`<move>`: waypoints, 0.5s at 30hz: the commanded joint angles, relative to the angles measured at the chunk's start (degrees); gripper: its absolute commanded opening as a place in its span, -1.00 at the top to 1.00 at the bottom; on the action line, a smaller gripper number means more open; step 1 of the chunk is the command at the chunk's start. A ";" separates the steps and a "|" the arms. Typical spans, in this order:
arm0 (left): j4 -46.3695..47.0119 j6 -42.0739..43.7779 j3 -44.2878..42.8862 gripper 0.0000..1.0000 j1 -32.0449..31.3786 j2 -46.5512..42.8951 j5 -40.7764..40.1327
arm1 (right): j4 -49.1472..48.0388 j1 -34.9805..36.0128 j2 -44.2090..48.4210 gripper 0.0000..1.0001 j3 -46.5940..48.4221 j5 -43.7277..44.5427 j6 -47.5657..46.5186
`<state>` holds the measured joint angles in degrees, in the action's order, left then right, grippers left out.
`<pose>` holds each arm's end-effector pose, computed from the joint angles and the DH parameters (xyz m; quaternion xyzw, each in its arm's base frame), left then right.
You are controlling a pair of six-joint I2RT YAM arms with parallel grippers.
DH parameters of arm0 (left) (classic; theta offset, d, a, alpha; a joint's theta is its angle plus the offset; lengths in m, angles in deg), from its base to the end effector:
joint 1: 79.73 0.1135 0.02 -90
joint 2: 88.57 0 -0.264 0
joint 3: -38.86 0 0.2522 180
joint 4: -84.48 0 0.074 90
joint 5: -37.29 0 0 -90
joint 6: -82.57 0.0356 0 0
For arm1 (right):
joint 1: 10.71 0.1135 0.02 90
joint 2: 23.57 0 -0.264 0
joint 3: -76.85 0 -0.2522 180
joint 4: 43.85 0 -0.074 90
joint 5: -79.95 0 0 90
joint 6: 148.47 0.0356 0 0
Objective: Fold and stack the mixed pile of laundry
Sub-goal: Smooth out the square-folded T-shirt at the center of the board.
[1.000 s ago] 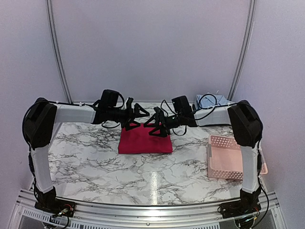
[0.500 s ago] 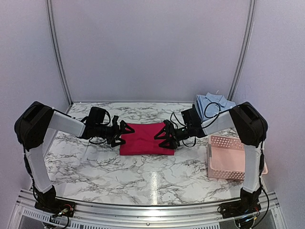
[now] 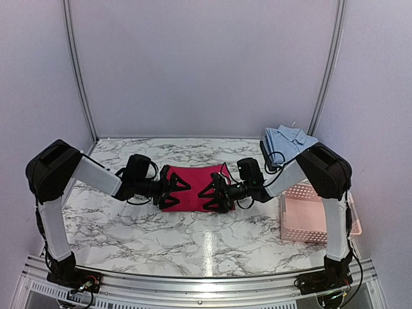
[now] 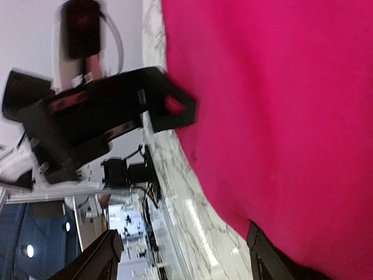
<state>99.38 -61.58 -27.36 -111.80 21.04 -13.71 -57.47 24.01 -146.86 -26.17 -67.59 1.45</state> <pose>0.3112 -0.2214 0.1404 0.0124 0.8278 -0.5388 0.1559 0.3260 0.2625 0.1015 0.0574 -0.8010 -0.5953 0.0255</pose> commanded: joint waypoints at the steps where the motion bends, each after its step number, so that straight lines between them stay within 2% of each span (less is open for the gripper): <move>1: 12.48 -8.83 9.38 -0.98 2.19 3.09 -0.65 | -3.14 -1.24 -1.97 -0.50 -7.08 2.55 2.29; 4: 12.69 -7.87 15.00 -0.98 4.15 -0.69 -1.45 | -6.25 -3.29 -0.02 -0.50 -13.74 1.93 3.29; 6: 10.87 -6.02 15.37 -0.98 4.84 -3.65 -0.45 | -5.42 -3.86 2.78 -0.49 -15.03 0.70 2.45; 11: -7.43 6.09 4.90 -0.98 5.22 -10.02 -2.35 | 6.83 -4.73 11.62 -0.50 -7.44 0.21 -5.83; 15: -9.24 6.81 -4.55 -0.98 5.77 -5.96 -2.08 | 10.42 -6.83 10.39 -0.50 -0.02 1.09 -8.84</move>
<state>96.63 -59.24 -24.87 -106.64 13.76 -14.80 -54.10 19.26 -137.11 -33.42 -68.20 -2.31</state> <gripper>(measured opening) 0.989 0.748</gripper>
